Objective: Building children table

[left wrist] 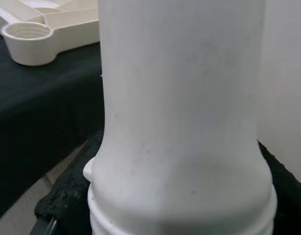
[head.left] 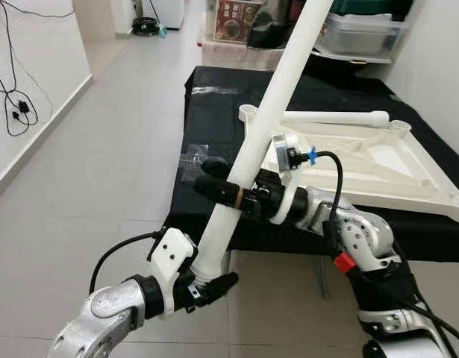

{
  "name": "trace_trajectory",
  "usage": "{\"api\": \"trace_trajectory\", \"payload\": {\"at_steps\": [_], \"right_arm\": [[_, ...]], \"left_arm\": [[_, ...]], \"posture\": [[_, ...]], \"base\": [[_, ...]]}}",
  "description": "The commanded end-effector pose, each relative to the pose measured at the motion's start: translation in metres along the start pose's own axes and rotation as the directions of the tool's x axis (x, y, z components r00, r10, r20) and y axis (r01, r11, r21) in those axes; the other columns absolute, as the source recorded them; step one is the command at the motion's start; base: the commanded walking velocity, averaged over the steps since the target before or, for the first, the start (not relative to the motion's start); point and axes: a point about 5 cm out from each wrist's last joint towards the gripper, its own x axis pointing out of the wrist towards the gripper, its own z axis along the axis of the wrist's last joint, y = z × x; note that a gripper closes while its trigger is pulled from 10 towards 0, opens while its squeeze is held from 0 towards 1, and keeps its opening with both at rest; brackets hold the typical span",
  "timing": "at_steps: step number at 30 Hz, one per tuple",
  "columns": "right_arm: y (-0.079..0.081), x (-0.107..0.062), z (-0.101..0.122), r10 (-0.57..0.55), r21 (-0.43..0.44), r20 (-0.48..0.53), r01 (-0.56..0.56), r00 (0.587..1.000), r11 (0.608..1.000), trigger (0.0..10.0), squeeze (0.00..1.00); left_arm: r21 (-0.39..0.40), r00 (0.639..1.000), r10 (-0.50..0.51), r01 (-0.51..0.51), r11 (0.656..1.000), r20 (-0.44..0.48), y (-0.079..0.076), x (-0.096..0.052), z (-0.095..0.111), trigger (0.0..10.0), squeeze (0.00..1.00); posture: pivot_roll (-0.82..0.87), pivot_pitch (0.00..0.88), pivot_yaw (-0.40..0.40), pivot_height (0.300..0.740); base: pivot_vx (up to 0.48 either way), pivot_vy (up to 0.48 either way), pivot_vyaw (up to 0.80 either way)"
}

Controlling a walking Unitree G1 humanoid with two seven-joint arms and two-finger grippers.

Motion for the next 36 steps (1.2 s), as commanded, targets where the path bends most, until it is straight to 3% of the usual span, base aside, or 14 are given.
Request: {"api": "trace_trajectory", "payload": {"at_steps": [1, 4, 8, 21, 36], "right_arm": [[0.004, 0.000, -0.002, 0.055, 0.021, -0.004, -0.055, 0.998, 0.998, 10.0, 0.00], [0.010, -0.002, -0.003, 0.125, 0.043, -0.008, -0.125, 0.992, 0.991, 10.0, 0.00], [0.014, -0.001, -0.007, 0.175, 0.053, -0.025, -0.174, 0.984, 0.983, 10.0, 0.00], [0.020, 0.000, -0.016, 0.270, 0.112, -0.085, -0.260, 0.959, 0.959, 10.0, 0.00], [0.020, 0.004, -0.019, 0.280, 0.148, -0.084, -0.266, 0.956, 0.953, 10.0, 0.00]], "left_arm": [[-0.033, 0.999, -0.044, 0.044, 0.998, 0.000, -0.007, 0.001, 0.000, 10.0, 0.00], [-0.169, 0.997, -0.078, 0.080, 0.982, 0.022, -0.015, 0.001, 0.000, 10.0, 0.00], [-0.239, 0.991, -0.125, 0.131, 0.962, 0.041, -0.023, -0.001, 0.002, 10.0, 0.00], [-0.287, 0.979, -0.203, 0.191, 0.939, -0.012, -0.036, -0.008, -0.002, 10.0, 0.00], [-0.281, 0.969, -0.239, 0.215, 0.935, -0.056, -0.042, -0.010, -0.009, 10.0, 0.00]], "posture": [[0.11, 0.089, -0.073, 0.740], [0.11, 0.089, -0.074, 0.740], [0.11, 0.092, -0.072, 0.740], [0.11, 0.090, -0.067, 0.740], [0.10, 0.090, -0.067, 0.740]], "base": [[0.000, 0.000, 0.00], [0.000, 0.000, 0.00], [0.000, 0.000, 0.00], [0.000, 0.000, 0.00], [0.000, 0.000, 0.00]]}}
